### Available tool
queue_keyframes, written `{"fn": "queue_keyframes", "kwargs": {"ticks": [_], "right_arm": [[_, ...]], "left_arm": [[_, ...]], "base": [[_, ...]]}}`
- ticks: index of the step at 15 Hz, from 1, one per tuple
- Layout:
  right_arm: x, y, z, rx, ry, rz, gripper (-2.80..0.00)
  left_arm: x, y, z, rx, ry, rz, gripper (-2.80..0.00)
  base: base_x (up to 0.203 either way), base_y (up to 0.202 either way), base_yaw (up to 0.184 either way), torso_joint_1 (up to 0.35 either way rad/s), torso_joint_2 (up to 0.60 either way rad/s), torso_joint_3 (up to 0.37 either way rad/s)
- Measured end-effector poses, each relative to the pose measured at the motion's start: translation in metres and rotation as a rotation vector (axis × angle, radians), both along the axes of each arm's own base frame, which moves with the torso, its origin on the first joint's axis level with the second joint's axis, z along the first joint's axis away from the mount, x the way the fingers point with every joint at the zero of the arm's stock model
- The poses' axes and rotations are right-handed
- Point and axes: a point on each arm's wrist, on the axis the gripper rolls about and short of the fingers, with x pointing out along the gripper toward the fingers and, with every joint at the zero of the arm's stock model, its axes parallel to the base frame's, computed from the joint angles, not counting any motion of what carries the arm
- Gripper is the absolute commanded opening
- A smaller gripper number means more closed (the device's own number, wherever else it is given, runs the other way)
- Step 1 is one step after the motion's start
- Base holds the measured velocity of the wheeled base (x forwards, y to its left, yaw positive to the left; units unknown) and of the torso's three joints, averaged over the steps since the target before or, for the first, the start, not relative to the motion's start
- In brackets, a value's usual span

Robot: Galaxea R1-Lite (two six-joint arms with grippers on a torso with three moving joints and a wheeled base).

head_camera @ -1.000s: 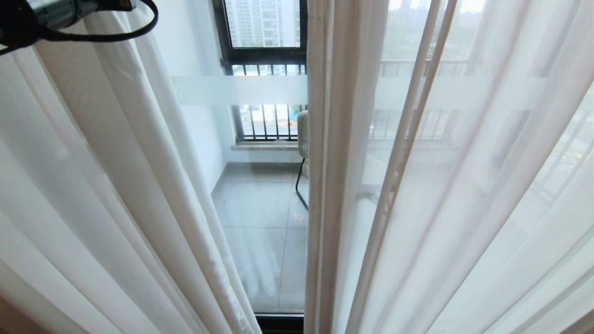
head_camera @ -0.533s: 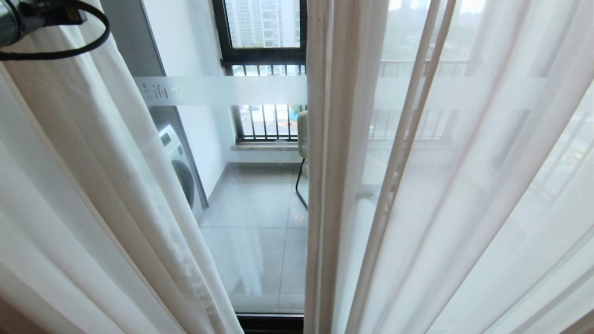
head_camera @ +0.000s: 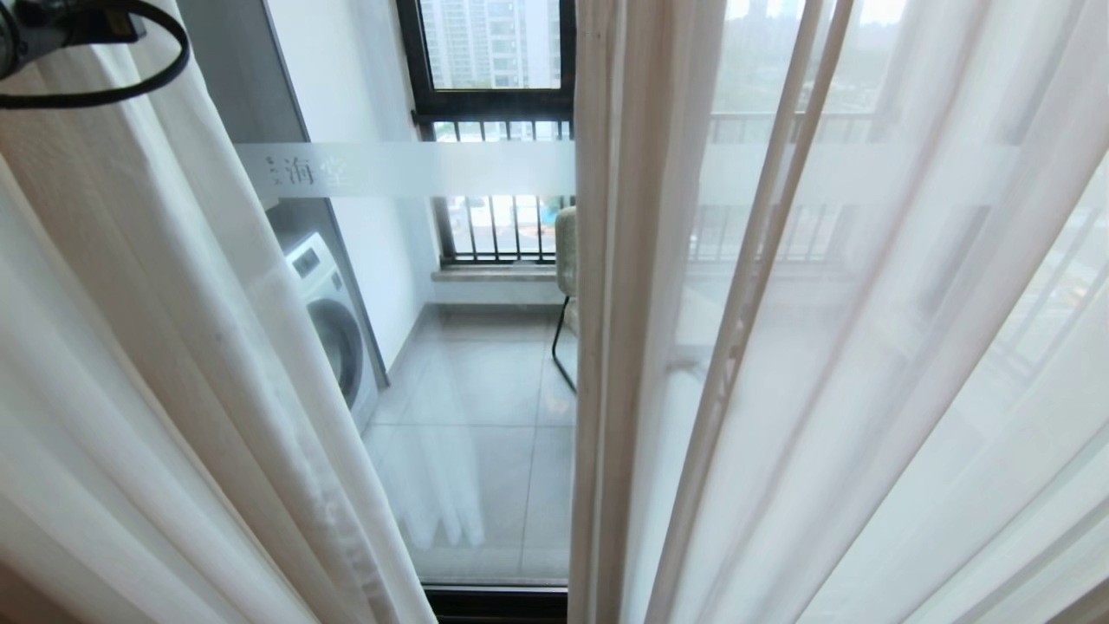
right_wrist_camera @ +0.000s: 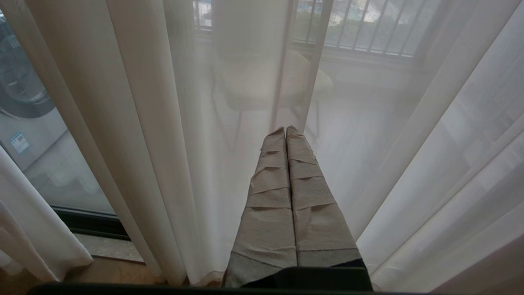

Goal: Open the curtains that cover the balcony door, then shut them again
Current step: Pull the inner curtains open on both sides

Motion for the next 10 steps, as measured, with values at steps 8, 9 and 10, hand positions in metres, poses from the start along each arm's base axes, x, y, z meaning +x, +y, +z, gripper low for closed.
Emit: {"fn": "queue_keyframes", "kwargs": {"ticks": [8,9,10], "right_arm": [[0.0000,0.0000,0.0000,0.000,0.000,0.000,-2.80],[0.0000,0.0000,0.0000,0.000,0.000,0.000,-2.80],[0.0000,0.0000,0.0000,0.000,0.000,0.000,-2.80]], "left_arm": [[0.0032,-0.0014,0.0009,0.010,-0.004,-0.037,-2.80],[0.0038,-0.0016,0.0006,0.009,-0.004,-0.036,-2.80],[0.0045,-0.0018,0.0001,0.010,-0.002,-0.037,-2.80]], "base": [[0.000,0.000,0.000,0.000,0.00,0.000],[0.000,0.000,0.000,0.000,0.00,0.000],[0.000,0.000,0.000,0.000,0.00,0.000]]}}
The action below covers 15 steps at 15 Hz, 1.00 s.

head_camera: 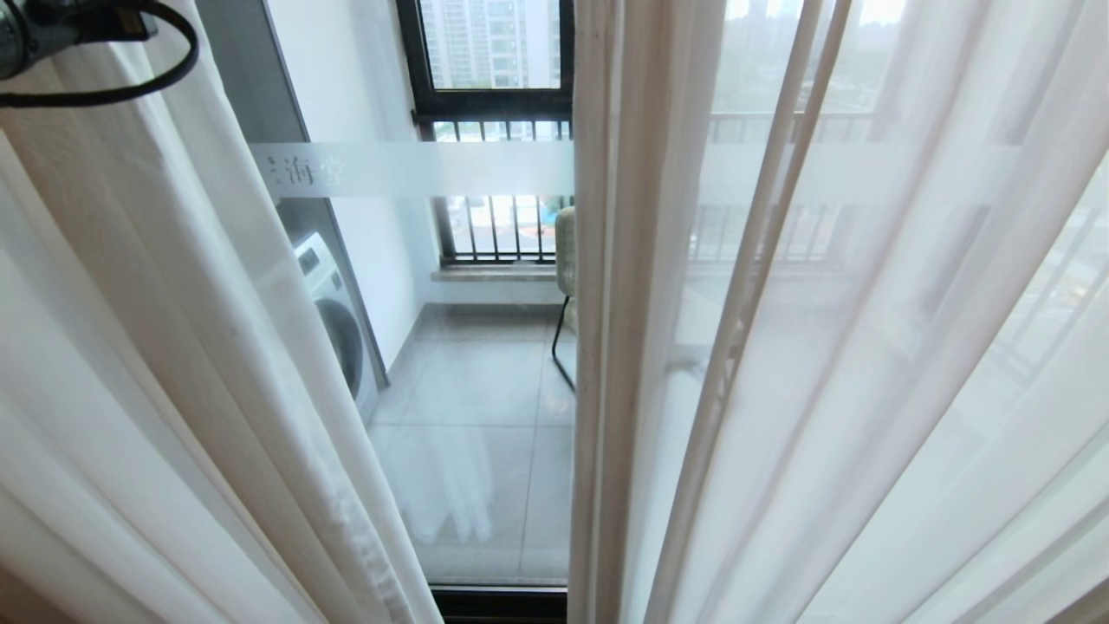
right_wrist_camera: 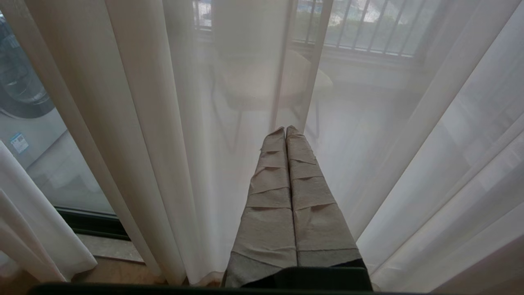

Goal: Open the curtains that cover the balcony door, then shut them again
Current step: Pull the inner curtains open on both sides

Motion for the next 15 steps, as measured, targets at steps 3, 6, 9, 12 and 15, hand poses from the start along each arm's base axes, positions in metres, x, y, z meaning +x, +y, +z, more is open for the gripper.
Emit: {"fn": "queue_keyframes", "kwargs": {"ticks": [3,6,9,12,15], "right_arm": [[0.000,0.000,0.000,0.000,0.000,0.000,-2.80],[0.000,0.000,0.000,0.000,0.000,0.002,-2.80],[0.000,0.000,0.000,0.000,0.000,-0.001,-2.80],[0.000,0.000,0.000,0.000,0.000,0.000,-2.80],[0.000,0.000,0.000,0.000,0.000,0.000,-2.80]], "left_arm": [[0.001,0.000,-0.001,-0.001,0.004,0.004,-2.80],[0.002,-0.001,-0.003,0.000,0.012,0.003,-2.80],[0.002,0.001,-0.003,-0.002,0.008,0.012,-2.80],[0.002,0.002,-0.003,-0.002,0.010,0.018,-2.80],[0.001,0.009,-0.002,-0.002,0.006,0.046,-2.80]], "base": [[0.000,0.000,0.000,0.000,0.00,0.000],[-0.001,0.067,-0.003,0.000,0.00,0.003],[0.000,0.185,-0.001,0.003,0.00,0.002],[0.000,0.192,-0.001,-0.001,0.00,0.003],[0.000,0.190,0.001,0.002,0.00,0.005]]}}
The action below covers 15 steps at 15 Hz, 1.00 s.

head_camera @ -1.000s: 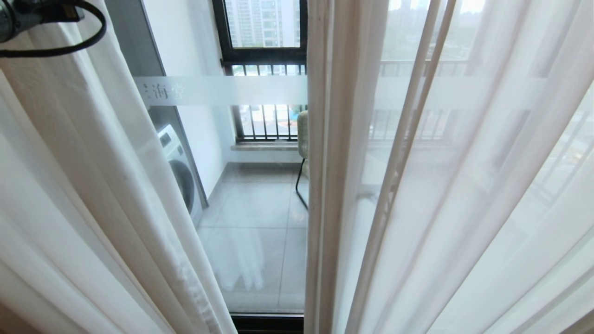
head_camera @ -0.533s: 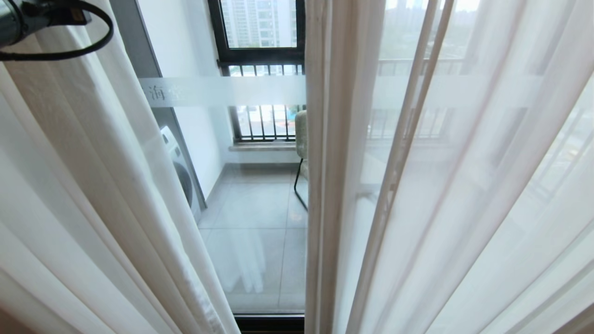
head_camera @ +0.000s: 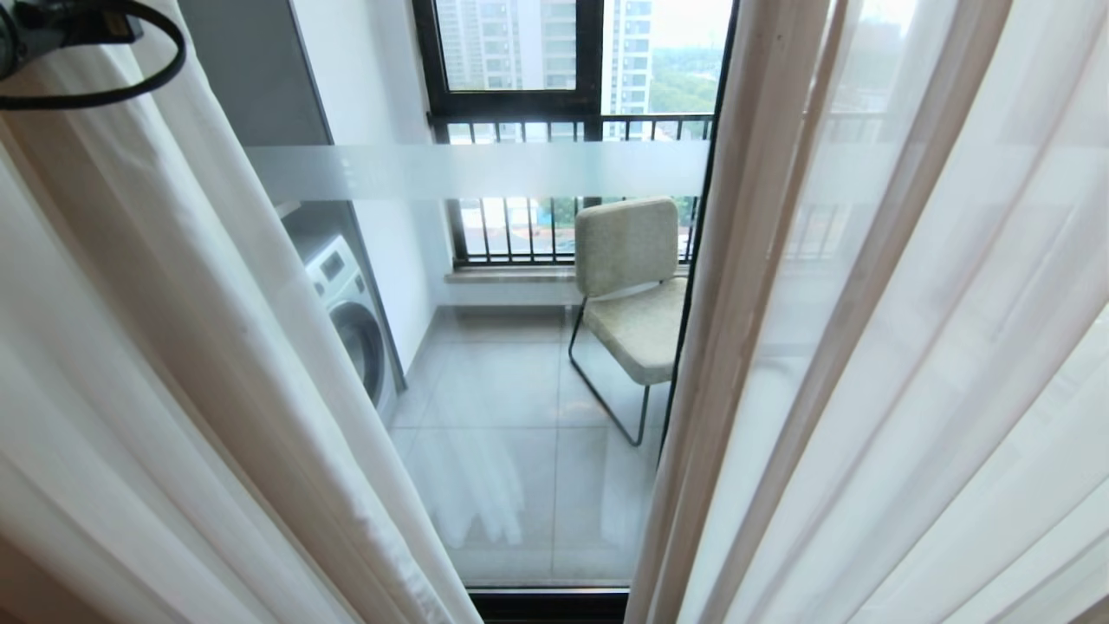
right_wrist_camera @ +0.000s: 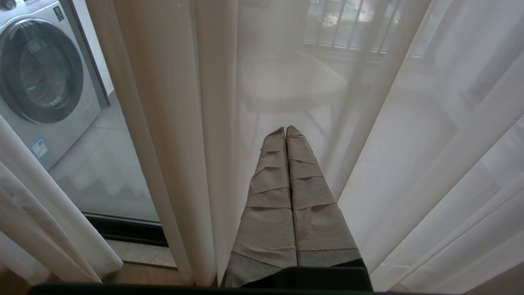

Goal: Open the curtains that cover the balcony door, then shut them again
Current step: Pull the inner curtains open on both sides

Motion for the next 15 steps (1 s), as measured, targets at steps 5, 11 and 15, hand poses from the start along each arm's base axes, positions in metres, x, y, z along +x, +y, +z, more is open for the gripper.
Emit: {"fn": "queue_keyframes", "kwargs": {"ticks": [5,11,15], "right_arm": [[0.000,0.000,0.000,0.000,0.000,0.000,-2.80],[0.000,0.000,0.000,0.000,0.000,0.000,-2.80],[0.000,0.000,0.000,0.000,0.000,0.000,-2.80]], "left_arm": [[-0.002,0.016,0.001,0.000,-0.004,0.059,-2.80],[-0.007,0.036,0.003,0.000,-0.009,0.130,-2.80],[-0.010,0.048,0.003,0.001,-0.010,0.176,-2.80]], "base": [[0.000,0.189,0.001,0.003,0.00,0.002],[0.000,0.192,0.000,0.001,0.00,0.002],[0.000,0.192,0.001,0.001,0.00,0.001]]}}
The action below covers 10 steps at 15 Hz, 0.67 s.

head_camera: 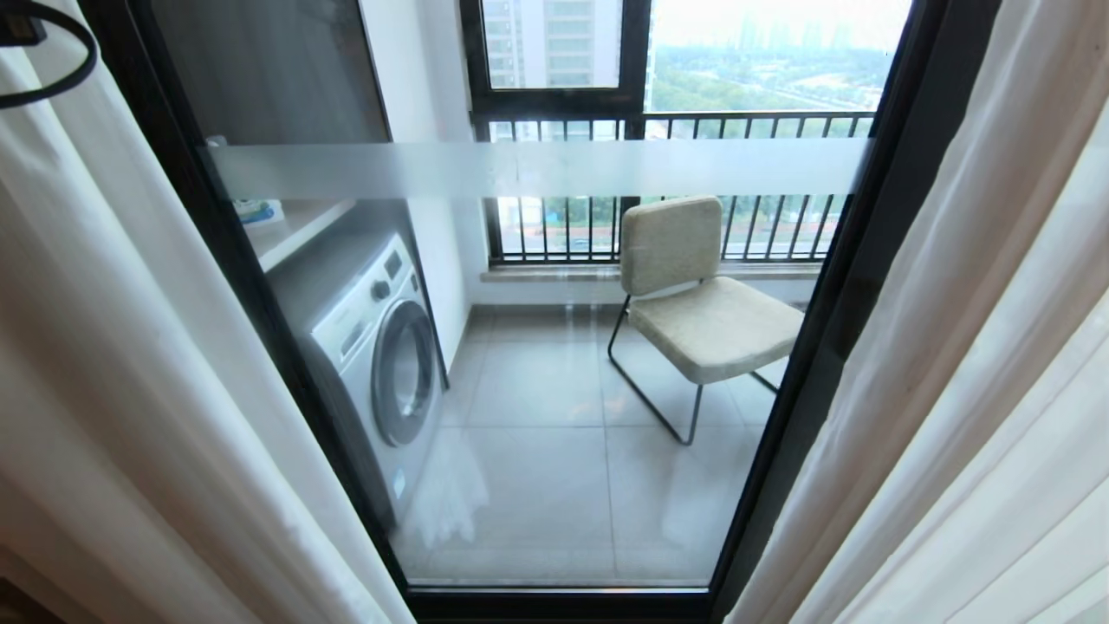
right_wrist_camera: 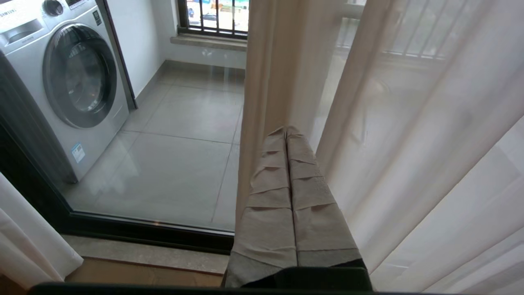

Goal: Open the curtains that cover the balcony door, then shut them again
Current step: Pull the inner curtains open on both sides

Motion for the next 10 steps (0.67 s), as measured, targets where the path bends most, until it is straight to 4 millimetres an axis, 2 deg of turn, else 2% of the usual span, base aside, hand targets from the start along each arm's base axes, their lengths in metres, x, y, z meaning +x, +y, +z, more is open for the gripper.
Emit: {"fn": "queue_keyframes", "kwargs": {"ticks": [5,10], "right_arm": [[0.0000,0.0000,0.0000,0.000,0.000,0.000,-2.80],[0.0000,0.0000,0.0000,0.000,0.000,0.000,-2.80]], "left_arm": [[-0.0054,0.0112,0.0009,0.000,-0.004,0.046,-2.80],[-0.0099,0.0123,-0.0008,-0.001,0.003,0.054,-2.80]], "base": [[0.000,0.194,0.001,0.002,0.00,0.003],[0.000,0.192,0.000,0.003,0.00,0.001]]}}
